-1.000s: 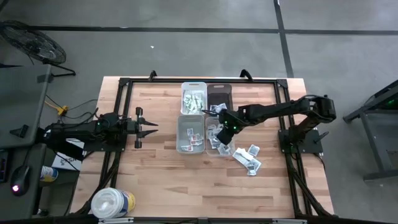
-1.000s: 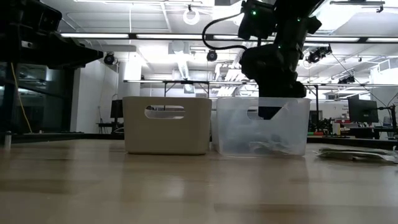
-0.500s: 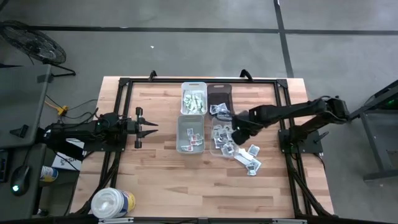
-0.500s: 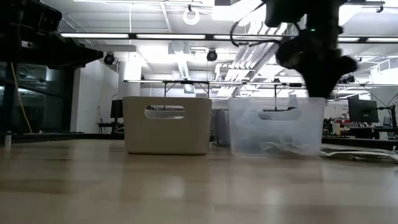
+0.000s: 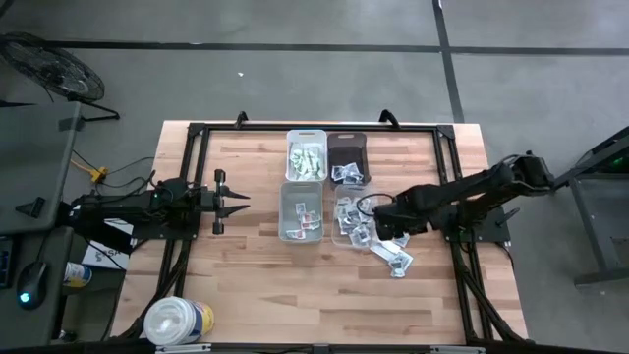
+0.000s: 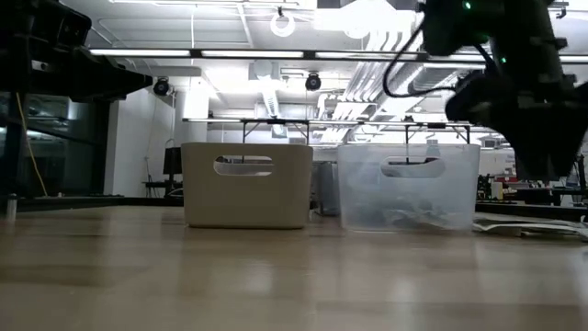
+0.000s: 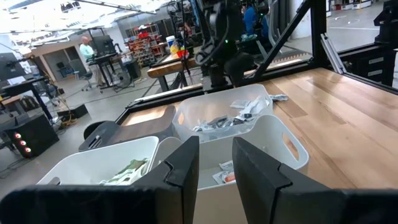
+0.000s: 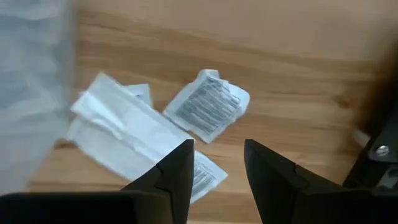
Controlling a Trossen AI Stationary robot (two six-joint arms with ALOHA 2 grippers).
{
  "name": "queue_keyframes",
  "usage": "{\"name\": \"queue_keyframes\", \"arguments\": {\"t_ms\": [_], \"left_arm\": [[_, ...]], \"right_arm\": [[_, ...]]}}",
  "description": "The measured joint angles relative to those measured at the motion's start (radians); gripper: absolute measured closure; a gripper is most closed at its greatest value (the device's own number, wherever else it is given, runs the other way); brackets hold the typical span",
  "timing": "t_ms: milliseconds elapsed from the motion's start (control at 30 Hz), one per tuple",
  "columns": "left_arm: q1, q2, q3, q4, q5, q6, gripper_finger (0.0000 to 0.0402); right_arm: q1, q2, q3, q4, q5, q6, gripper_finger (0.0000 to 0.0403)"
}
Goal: Pick & Place First Aid Supplies
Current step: Put the gray towelette pack into the transparent bin
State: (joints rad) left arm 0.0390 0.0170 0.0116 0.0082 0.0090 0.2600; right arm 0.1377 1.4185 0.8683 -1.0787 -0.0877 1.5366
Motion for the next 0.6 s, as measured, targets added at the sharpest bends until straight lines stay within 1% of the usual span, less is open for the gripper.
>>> {"name": "queue_keyframes", "arguments": {"t_ms": [133,333,500,600], "left_arm": [[0.0,0.0,0.0,0.0,0.0,0.0,0.0305],[0.0,0.0,0.0,0.0,0.0,0.0,0.0305],[0.0,0.0,0.0,0.0,0.0,0.0,0.0305],[0.0,0.0,0.0,0.0,0.0,0.0,0.0305]], "right_arm": [[0.009,0.0,-0.07,0.103,-0.009,0.074,0.0268],[0.007,0.0,-0.177,0.275,-0.021,0.14,0.0268],[0.006,-0.002,-0.22,0.338,-0.019,0.162,0.0267],[0.007,-0.002,-0.227,0.346,-0.006,0.162,0.0258]]}}
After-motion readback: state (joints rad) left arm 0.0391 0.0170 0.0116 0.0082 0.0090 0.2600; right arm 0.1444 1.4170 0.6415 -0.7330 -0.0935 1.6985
